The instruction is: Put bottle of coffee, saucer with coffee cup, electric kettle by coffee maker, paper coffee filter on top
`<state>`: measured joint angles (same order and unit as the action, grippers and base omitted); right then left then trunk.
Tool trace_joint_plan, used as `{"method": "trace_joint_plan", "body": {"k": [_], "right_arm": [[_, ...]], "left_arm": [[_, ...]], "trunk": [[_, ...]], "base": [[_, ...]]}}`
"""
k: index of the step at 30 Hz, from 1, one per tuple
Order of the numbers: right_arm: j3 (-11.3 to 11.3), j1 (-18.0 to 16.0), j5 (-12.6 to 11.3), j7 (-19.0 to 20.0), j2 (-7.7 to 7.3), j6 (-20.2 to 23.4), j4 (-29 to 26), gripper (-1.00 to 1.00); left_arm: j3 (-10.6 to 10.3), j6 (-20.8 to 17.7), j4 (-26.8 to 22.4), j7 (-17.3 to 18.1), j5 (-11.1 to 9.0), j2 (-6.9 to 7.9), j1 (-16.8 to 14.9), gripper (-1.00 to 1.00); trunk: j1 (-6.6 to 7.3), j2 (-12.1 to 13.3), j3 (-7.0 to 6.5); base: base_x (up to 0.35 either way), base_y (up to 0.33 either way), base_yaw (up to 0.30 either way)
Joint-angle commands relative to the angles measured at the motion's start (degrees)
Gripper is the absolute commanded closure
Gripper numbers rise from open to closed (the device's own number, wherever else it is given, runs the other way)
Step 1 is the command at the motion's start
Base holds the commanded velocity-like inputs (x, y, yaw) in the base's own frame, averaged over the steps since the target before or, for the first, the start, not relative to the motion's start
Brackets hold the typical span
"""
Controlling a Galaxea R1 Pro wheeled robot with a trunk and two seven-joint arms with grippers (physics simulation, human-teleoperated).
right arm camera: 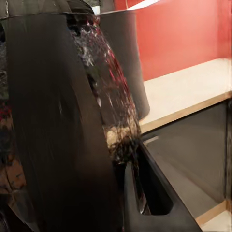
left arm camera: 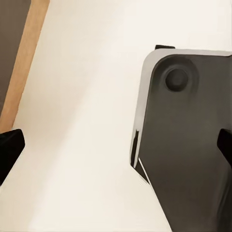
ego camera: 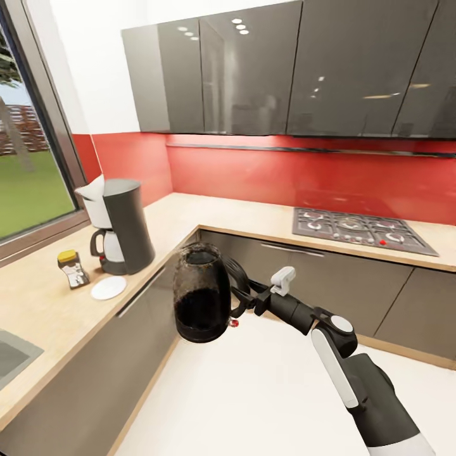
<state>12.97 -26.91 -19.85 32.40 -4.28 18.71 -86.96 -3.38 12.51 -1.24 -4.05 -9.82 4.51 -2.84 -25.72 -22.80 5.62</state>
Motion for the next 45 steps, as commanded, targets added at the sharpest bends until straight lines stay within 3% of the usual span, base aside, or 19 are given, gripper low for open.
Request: {"method": "trace_joint_plan", "body": {"k": [1, 27, 45], "right_arm": [[0.0, -0.1, -0.9, -0.1, -0.02, 0.5, 0.0, 1.00], [0.0, 0.0, -0.8, -0.1, 0.05, 0.3, 0.1, 1.00], [-0.1, 0.0, -1.0, -0.1, 0.00, 0.6, -0.1, 1.00]], "left_arm": [[-0.4, 0.2, 0.0, -0.1, -0.5, 0.03, 0.0, -1.00], [-0.4, 0.2, 0.0, -0.1, -0.4, -0.03, 0.0, -1.00], [-0.3, 0.2, 0.0, -0.1, -0.3, -0.10, 0.0, -1.00]], "trunk": [[-0.06, -0.1, 0.12], [-0.06, -0.1, 0.12], [-0.06, -0.1, 0.12]], "base": [[0.309, -0.040, -0.177], [0.333, -0.008, -0.009], [0.291, -0.154, 0.000]]}}
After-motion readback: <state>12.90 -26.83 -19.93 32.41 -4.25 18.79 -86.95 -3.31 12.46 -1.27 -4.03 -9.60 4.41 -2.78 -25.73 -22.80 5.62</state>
